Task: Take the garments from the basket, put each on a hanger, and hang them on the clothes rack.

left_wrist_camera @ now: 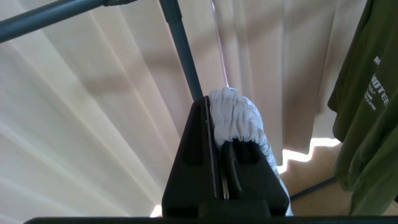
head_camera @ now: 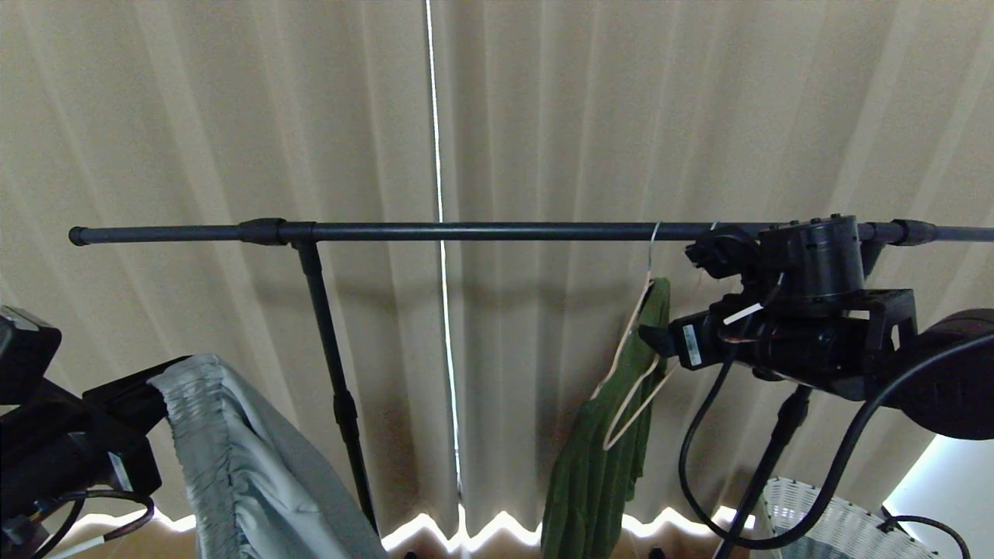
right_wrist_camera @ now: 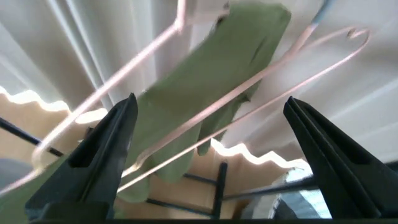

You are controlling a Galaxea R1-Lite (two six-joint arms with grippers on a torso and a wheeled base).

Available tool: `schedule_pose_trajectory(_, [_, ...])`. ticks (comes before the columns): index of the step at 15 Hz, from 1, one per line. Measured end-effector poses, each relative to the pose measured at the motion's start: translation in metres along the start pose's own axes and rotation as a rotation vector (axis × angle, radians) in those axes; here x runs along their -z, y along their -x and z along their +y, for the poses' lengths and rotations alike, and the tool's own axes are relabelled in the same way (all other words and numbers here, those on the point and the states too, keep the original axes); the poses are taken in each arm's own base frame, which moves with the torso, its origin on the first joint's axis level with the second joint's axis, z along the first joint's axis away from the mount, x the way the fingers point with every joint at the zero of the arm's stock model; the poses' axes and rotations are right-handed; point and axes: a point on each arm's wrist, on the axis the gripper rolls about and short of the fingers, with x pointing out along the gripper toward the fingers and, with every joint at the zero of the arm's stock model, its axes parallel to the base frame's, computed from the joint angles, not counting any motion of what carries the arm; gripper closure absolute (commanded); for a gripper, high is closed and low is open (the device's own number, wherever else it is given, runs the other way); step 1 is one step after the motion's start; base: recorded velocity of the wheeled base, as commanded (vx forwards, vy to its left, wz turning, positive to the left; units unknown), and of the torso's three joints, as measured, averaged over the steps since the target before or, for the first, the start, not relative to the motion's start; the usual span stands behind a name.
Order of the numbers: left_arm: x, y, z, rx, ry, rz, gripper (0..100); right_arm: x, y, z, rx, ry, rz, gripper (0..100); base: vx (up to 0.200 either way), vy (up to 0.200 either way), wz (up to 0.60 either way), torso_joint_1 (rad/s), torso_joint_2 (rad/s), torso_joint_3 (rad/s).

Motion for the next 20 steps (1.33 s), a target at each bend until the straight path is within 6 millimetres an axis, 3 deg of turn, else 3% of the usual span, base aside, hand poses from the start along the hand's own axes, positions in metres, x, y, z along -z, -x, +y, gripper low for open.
schedule_pose_trajectory(5, [0.0, 0.0, 0.0, 0.001, -0.001, -0.002, 100, 0.012, -0.001, -0.001, 0.072, 0.016, 0.039, 0, 0.0, 0.0, 0.0, 0.0, 0.0, 0.0])
schedule_pose_trajectory(14, [0.0, 0.0, 0.0, 0.002, -0.001, -0.002, 100, 0.031, 0.018, -0.008, 0.087, -0.031, 0.074, 0, 0.0, 0.0, 0.0, 0.0, 0.0, 0.0])
schedule_pose_trajectory(20, [0.0, 0.001, 0.0, 0.001, -0.002, -0.003, 100, 0.038, 0.011, -0.008, 0.097, -0.121, 0.104, 0, 0.0, 0.0, 0.0, 0.0, 0.0, 0.0])
